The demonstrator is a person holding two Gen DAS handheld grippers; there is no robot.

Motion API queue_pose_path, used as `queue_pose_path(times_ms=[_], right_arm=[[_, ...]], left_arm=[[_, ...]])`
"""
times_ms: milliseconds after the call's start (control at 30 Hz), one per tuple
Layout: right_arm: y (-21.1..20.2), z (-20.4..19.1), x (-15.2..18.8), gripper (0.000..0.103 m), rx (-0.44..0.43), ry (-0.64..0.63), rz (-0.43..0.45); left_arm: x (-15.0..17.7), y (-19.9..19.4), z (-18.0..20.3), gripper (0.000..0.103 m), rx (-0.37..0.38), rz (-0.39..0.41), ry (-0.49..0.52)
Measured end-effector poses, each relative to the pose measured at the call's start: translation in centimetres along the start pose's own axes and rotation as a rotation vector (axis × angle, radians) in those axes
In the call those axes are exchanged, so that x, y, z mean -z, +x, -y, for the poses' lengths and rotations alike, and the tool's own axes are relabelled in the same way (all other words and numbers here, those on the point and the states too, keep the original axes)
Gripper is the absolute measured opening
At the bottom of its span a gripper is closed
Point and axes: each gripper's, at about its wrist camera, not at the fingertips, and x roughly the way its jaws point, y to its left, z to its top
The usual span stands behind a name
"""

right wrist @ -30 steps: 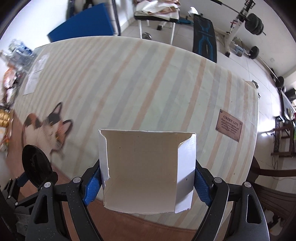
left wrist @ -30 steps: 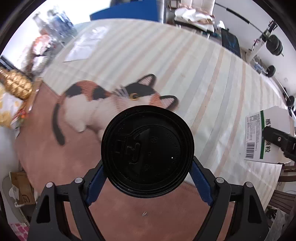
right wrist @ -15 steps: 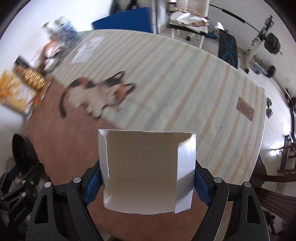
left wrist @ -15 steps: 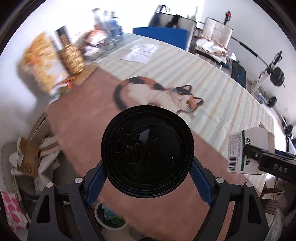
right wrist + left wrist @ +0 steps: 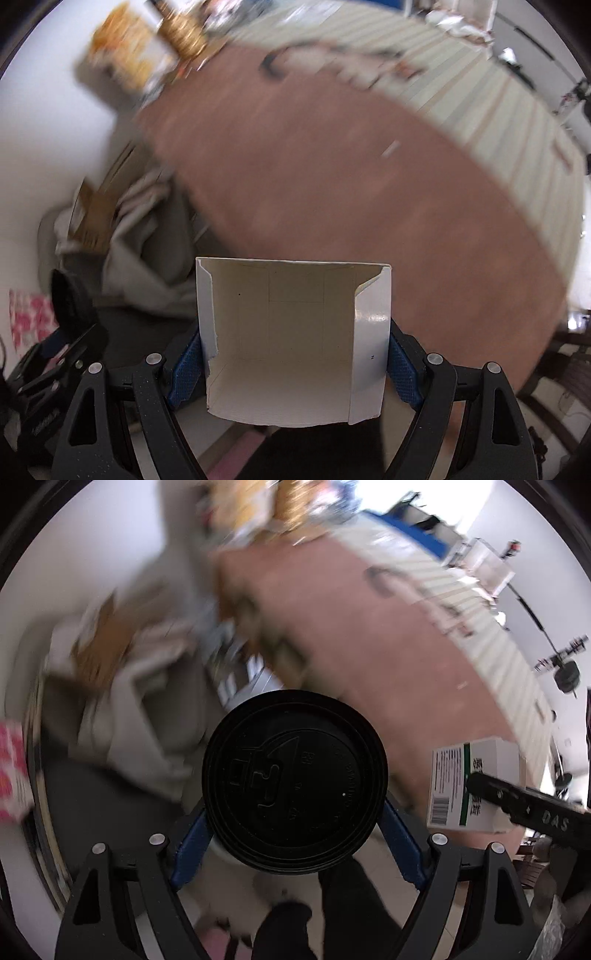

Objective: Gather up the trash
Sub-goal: 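Carry the black lid and white box over the trash bin, then open both tools to drop the lid and box into the bin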

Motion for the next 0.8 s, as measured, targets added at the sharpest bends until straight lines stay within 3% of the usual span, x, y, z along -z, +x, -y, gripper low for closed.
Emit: queue_pose_path(times_ms=[133, 233, 467, 500, 567, 667, 733, 800], right_arm=[[7.6, -4.0, 5.0, 0.086, -0.044, -0.024, -0.14], [13.6, -5.2, 7.2, 0.086, -0.075, -0.007, -0.222], [30.8, -4.8, 10.4, 0.086, -0.12, 0.09, -0.361], [33.6, -4.5, 10.8, 0.086, -0.127, 0.112, -0.385], [39.1, -3.9, 11.4, 0.086, -0.145, 0.143, -0.442], [45.3, -3.5, 12.2, 0.088, -0.151, 0.158, -0.493], [49.0, -4.3, 12.4, 0.091, -0.148, 0.119, -0.525], [51.6, -4.9, 12.9, 0.103, -0.16, 0.091, -0.556]], left_arm=[[3.7, 5.6, -6.3, 0.083, 0.007, -0.131, -0.078], [6.2, 11.7, -10.5, 0.084, 0.053, -0.227, -0.156], [10.8, 27.1, -16.4, 0.087, 0.149, -0.367, -0.316], [11.3, 29.2, -16.9, 0.088, 0.162, -0.374, -0.334], [12.7, 33.3, -17.9, 0.103, 0.189, -0.401, -0.37], [14.3, 37.8, -19.2, 0.103, 0.128, -0.426, -0.384], [15.2, 38.8, -20.5, 0.103, 0.089, -0.411, -0.403], [16.3, 39.0, -21.8, 0.103, 0.037, -0.375, -0.442]])
